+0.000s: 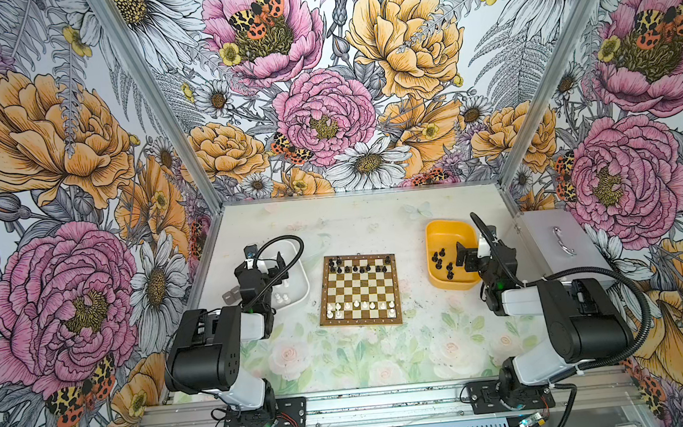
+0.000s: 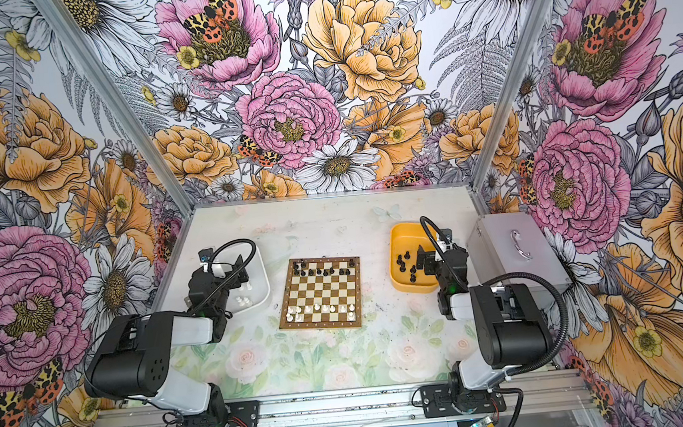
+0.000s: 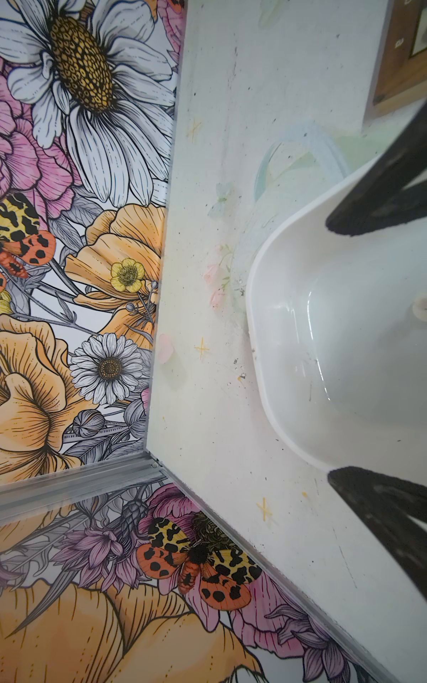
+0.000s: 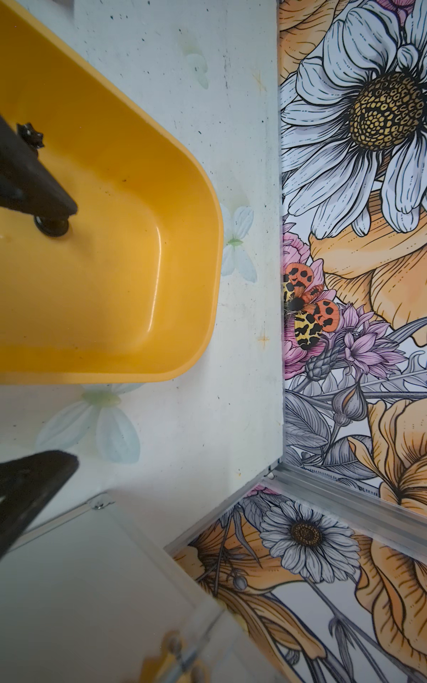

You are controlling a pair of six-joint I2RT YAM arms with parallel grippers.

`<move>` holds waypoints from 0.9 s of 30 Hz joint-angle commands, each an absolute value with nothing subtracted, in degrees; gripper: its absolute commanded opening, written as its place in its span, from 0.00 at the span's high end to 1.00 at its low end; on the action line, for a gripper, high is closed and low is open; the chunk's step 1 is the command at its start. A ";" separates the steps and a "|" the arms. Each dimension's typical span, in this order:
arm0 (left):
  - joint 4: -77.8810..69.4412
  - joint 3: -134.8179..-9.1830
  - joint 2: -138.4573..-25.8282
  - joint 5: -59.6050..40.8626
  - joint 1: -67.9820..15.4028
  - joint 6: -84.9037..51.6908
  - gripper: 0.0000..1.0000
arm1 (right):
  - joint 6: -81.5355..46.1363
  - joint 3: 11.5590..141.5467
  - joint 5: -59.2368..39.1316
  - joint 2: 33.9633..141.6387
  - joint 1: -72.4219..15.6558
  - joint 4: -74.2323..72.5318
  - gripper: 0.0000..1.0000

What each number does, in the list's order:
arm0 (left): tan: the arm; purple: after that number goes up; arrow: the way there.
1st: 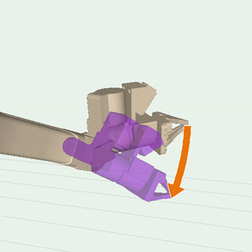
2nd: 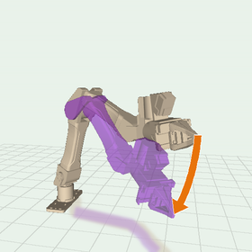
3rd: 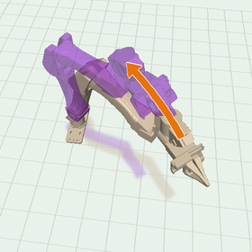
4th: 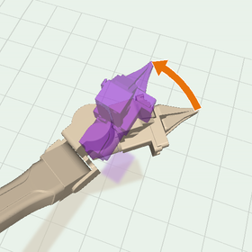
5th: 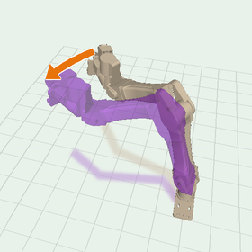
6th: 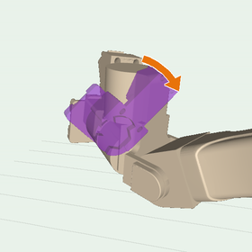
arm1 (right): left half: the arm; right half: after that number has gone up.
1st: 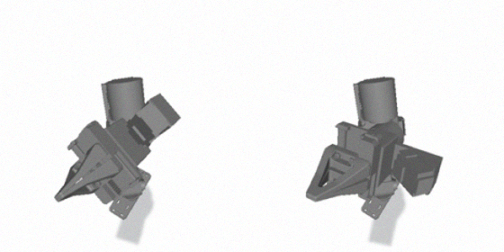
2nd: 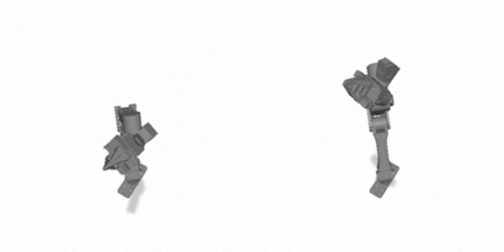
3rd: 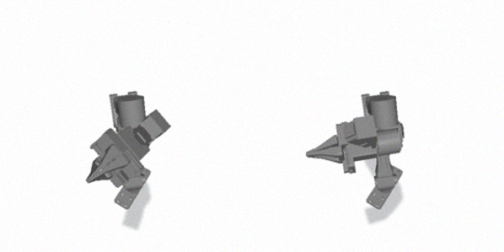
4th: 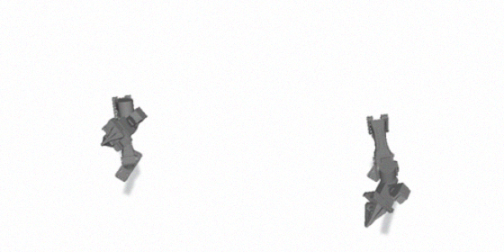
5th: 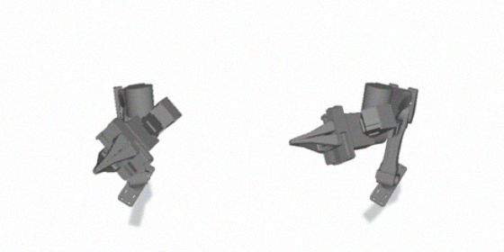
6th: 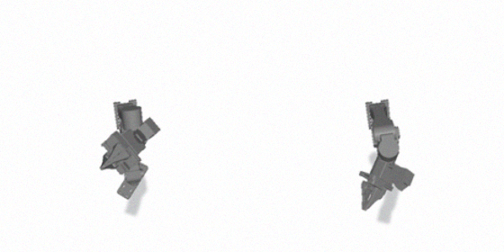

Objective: Set up the chess pieces on the board

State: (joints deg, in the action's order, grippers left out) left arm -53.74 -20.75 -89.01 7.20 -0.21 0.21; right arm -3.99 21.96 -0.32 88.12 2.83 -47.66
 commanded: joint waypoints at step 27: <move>-2.32 -46.24 -67.97 22.52 -8.25 -4.75 0.01 | -24.31 54.00 21.45 70.57 -7.30 19.69 0.00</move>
